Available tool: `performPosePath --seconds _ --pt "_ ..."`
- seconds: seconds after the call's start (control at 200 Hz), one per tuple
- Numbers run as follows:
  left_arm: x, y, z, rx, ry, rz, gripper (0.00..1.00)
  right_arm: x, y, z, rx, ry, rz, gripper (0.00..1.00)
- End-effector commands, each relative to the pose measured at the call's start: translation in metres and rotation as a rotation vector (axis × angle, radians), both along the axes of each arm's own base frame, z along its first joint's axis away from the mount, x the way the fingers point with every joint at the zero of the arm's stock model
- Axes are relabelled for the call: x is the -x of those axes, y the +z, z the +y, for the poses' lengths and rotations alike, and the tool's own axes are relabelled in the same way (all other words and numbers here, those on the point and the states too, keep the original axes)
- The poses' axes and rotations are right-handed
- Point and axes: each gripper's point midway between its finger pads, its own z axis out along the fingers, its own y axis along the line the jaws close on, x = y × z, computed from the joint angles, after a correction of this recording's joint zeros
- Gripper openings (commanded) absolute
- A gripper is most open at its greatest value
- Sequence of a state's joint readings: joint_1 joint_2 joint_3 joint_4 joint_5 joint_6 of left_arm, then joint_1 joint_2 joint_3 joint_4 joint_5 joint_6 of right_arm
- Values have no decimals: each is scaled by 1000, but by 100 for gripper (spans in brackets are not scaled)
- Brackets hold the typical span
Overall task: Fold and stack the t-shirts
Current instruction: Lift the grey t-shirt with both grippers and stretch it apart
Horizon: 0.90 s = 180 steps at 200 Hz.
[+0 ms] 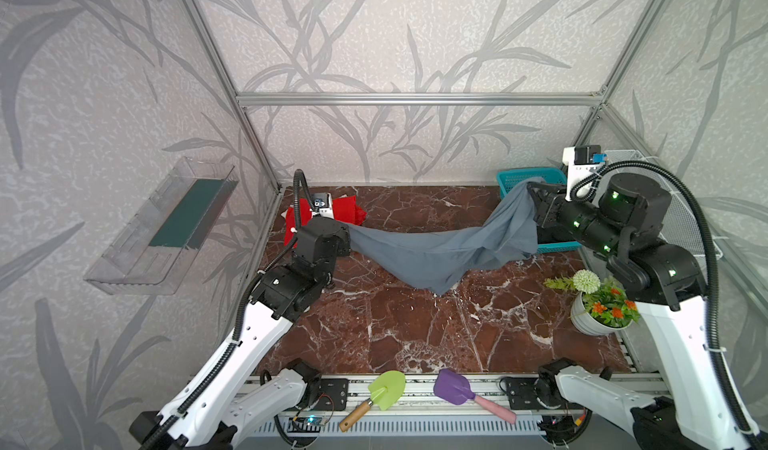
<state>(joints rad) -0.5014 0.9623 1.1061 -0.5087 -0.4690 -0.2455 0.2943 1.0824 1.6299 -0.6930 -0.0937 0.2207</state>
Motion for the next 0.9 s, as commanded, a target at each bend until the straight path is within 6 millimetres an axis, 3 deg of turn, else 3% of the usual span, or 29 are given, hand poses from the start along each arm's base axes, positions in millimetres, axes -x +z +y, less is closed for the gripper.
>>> performPosePath --seconds 0.0,0.045,0.17,0.335,0.44,0.48,0.57,0.7,0.785,0.845,0.895 --pt "-4 -9 -12 61 -37 21 0 -5 20 -6 -15 -42 -58 0" --pt "-4 -15 -24 91 -98 35 0 -10 17 -14 8 -91 -50 0" --pt "5 -28 -93 201 -456 73 0 -38 2 -20 86 -143 4 0" --pt "37 -44 -179 283 -824 148 0 -101 -6 5 73 -84 45 0" --pt "74 -44 -244 308 -1100 193 0 -134 11 25 22 -33 30 0" --pt "91 -40 -268 320 -1207 197 0 -146 28 36 -7 3 2 0" --pt "119 -19 -306 325 -1384 168 0 -169 53 68 -52 95 -39 0" --pt "141 3 -339 311 -1526 113 0 -168 99 117 -198 259 -203 0" --pt "132 5 -342 287 -1464 60 0 -165 112 148 -293 369 -219 0" --pt "111 -6 -334 241 -1329 55 0 -173 92 171 -286 390 -190 0" --pt "90 -27 -318 177 -1176 84 0 -173 73 190 -251 400 -165 0"
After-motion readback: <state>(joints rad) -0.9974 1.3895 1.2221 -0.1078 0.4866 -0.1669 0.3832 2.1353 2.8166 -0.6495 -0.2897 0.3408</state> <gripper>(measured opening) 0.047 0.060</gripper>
